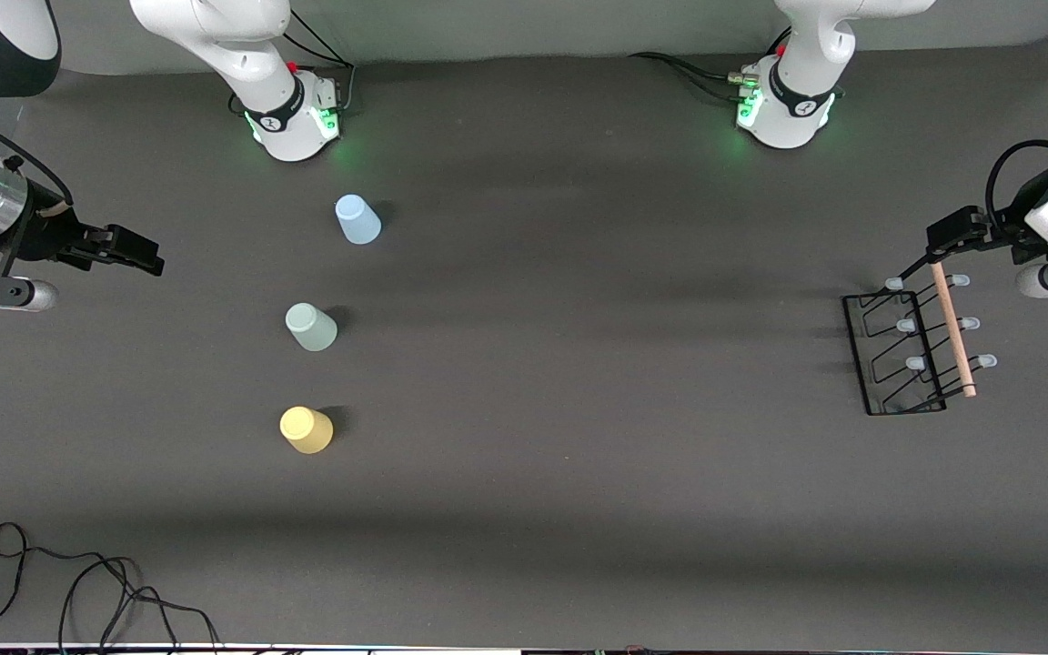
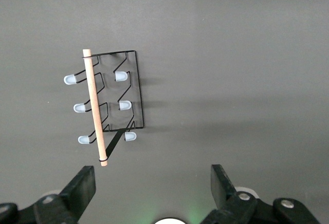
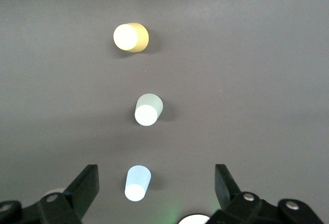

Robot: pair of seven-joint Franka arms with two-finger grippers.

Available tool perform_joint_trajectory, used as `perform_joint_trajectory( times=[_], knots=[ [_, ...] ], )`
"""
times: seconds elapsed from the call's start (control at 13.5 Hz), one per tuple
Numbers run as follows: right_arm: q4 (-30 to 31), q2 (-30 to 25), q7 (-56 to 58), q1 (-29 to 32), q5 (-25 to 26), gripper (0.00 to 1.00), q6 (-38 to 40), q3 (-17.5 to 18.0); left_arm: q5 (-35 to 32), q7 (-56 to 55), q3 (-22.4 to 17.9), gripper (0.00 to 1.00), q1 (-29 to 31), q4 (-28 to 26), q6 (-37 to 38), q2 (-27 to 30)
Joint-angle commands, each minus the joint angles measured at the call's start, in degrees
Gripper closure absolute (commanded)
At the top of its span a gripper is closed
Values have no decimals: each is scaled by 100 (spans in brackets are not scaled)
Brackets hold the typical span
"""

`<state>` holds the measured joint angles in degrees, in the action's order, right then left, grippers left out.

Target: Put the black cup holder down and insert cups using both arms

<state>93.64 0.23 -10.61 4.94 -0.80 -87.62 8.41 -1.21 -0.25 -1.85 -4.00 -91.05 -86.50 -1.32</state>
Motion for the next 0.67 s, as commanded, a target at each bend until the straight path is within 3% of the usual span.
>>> perform_joint_trajectory(
  times=[0.0,0.37,0.59],
  knots=[
    [66,-93,-29,-2,18,0,-9,3,-90,278,-70,0,214,-202,37,166],
    [32,-93,-29,7,10,0,-36,-6,-178,1577,-70,0,1460,-1211,-594,763],
    [-30,-93,-38,50,18,0,-27,-15,-186,1686,-70,0,1578,-1406,-648,870]
  ],
)
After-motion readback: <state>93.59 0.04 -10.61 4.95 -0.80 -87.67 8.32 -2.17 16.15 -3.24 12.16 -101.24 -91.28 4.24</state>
